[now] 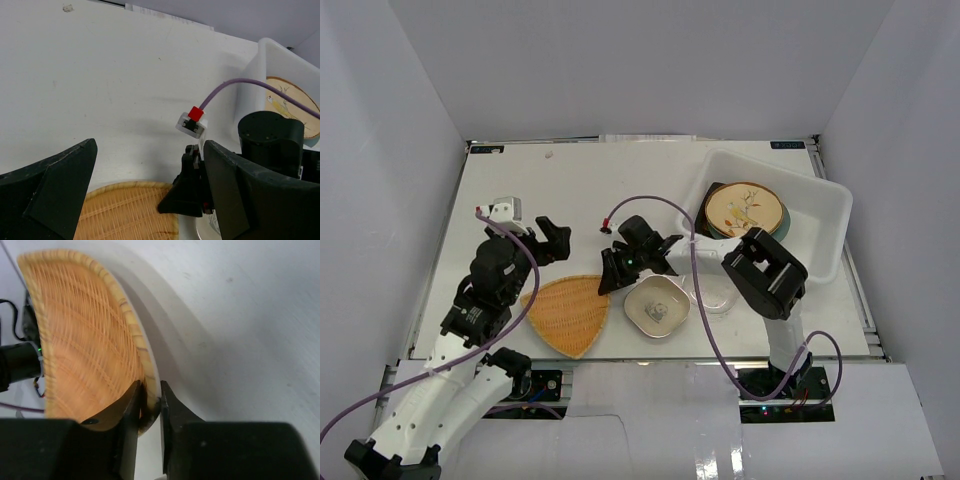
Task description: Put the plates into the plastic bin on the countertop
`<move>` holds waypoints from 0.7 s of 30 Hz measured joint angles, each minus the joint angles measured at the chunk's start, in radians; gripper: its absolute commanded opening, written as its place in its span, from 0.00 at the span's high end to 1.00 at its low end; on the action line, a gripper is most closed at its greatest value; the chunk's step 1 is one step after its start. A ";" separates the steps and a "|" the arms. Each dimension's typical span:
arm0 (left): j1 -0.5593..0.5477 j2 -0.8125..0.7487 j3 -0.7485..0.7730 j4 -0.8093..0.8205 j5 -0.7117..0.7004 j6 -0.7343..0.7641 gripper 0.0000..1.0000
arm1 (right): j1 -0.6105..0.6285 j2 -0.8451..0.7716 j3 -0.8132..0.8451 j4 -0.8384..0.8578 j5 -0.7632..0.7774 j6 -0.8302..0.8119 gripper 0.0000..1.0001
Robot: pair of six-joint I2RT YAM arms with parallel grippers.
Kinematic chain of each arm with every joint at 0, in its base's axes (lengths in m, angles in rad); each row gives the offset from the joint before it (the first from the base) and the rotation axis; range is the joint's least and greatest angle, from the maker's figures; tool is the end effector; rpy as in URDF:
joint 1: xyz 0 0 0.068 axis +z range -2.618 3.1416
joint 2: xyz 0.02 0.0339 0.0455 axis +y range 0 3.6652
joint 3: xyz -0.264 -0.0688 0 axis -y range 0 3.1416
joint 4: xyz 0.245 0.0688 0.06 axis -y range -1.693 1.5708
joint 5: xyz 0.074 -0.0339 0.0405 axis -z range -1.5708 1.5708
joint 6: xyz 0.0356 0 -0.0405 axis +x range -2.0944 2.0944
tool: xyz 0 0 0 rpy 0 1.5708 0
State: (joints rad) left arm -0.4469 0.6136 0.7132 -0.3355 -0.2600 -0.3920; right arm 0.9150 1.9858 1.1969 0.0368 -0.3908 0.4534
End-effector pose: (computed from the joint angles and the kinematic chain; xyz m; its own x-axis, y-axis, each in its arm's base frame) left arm 0.1369 -0.0554 0.3242 -0.2682 -0.2809 -0.9215 0.0971 0.9438 -0.3159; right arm 0.2452 0.3409 0.1505 -0.7698 -0.3364 -0.5425 -0.6288 0.5458 0.5538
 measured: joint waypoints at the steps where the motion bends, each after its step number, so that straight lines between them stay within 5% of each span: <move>1: 0.000 0.001 0.001 0.000 0.016 -0.003 0.02 | 0.000 0.008 0.005 0.019 -0.036 0.052 0.88; 12: 0.002 0.074 0.279 -0.031 0.495 -0.064 0.02 | -0.065 -0.116 0.092 0.033 0.052 0.067 0.92; 21: 0.000 0.105 0.120 -0.083 0.673 -0.129 0.02 | -0.610 -0.735 -0.209 0.093 0.147 0.089 0.92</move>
State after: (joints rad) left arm -0.4465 0.7181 0.8330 -0.4187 0.4133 -0.5209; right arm 0.3046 1.2503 0.9882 0.1295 -0.2440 0.5423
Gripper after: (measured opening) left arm 0.978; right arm 0.152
